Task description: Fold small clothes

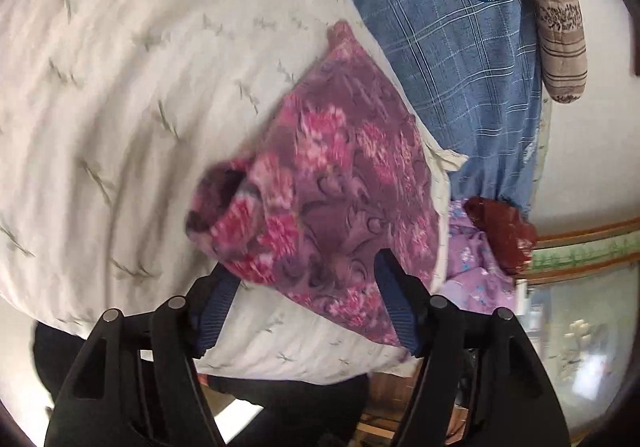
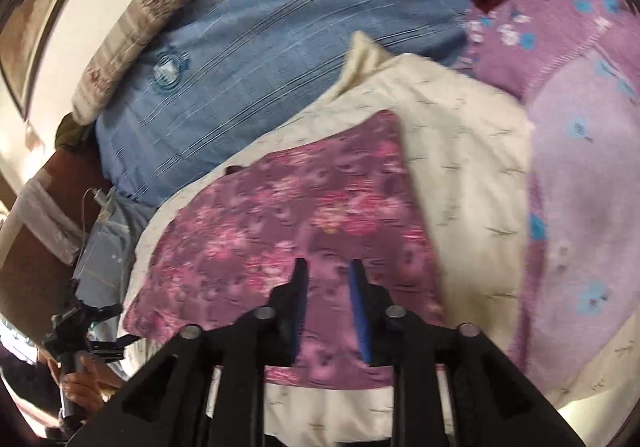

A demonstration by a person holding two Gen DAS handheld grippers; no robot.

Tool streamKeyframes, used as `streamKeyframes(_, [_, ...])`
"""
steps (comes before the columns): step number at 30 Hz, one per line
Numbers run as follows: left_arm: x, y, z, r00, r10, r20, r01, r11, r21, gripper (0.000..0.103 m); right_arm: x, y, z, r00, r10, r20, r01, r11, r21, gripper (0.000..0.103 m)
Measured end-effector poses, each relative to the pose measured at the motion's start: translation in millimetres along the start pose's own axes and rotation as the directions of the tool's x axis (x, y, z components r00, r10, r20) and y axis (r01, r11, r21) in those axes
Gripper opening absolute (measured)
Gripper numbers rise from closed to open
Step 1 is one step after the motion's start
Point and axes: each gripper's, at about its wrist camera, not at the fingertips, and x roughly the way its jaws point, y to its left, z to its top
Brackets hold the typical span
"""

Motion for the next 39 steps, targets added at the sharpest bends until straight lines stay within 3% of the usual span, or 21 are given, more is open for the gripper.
streamKeyframes(7, [11,7,8,1.000,0.002,-0.001,-0.002,1.000,-0.006,0.068,50,54,4,0.997,0.025,-0.070,-0.031,0.995,-0.091,0.032])
streamKeyframes(10, [8,1,19,0.999,0.004,0.040,-0.004,1.000,0.004,0.068,56,80,15,0.998,0.063,-0.015,-0.065,0.988,-0.140,0.032])
streamKeyframes(14, [19,7,26,1.000,0.015,0.025,-0.014,1.000,-0.027,0.070,89,102,12,0.999,0.046,0.024,-0.040,0.977,-0.207,0.032])
streamKeyframes(17, [23,3,29,0.999,0.024,0.030,-0.023,1.000,-0.016,0.068,143,88,-11,0.995,-0.027,-0.100,0.005,0.978,-0.210,0.031])
streamKeyframes(19, [24,-8,29,0.997,0.069,0.041,-0.070,0.997,0.021,0.036,141,77,-25,0.999,0.050,0.010,-0.047,0.974,-0.221,0.030])
streamKeyframes(20, [23,-12,28,0.995,0.089,0.045,-0.091,0.995,0.045,0.019,142,76,-28,0.998,0.059,0.018,-0.053,0.968,-0.244,0.030])
streamKeyframes(23, [22,-43,21,0.977,0.187,0.102,-0.201,0.968,0.148,0.009,142,72,-27,0.997,0.080,0.013,-0.075,0.972,-0.221,0.030])
streamKeyframes(25, [20,-72,11,0.963,0.220,0.158,-0.253,0.937,0.241,0.009,141,68,-29,0.995,0.100,0.025,-0.092,0.972,-0.214,0.030])
streamKeyframes(27, [18,-103,-2,0.951,0.225,0.213,-0.286,0.900,0.328,0.009,139,65,-29,0.993,0.119,0.026,-0.111,0.973,-0.201,0.030])
streamKeyframes(29, [19,-135,-14,0.955,0.186,0.230,-0.268,0.872,0.409,0.009,138,60,-27,0.989,0.145,0.021,-0.139,0.974,-0.180,0.030])
streamKeyframes(32, [34,-182,-31,0.972,0.132,0.193,-0.214,0.834,0.509,0.009,127,52,-24,0.986,0.168,-0.012,-0.169,0.978,-0.124,0.030])
streamKeyframes(35, [70,-212,-49,0.985,0.130,0.109,-0.169,0.792,0.587,0.009,98,33,-29,0.983,0.181,-0.013,-0.181,0.983,-0.020,0.031])
streamKeyframes(38, [118,-214,-61,0.986,0.167,-0.011,-0.128,0.795,0.594,0.009,75,0,-47,0.980,0.200,0.019,-0.200,0.979,0.047,0.035])
streamKeyframes(39, [135,-209,-64,0.980,0.188,-0.058,-0.119,0.803,0.584,0.009,72,-13,-54,0.968,0.250,0.031,-0.252,0.964,0.082,0.032])
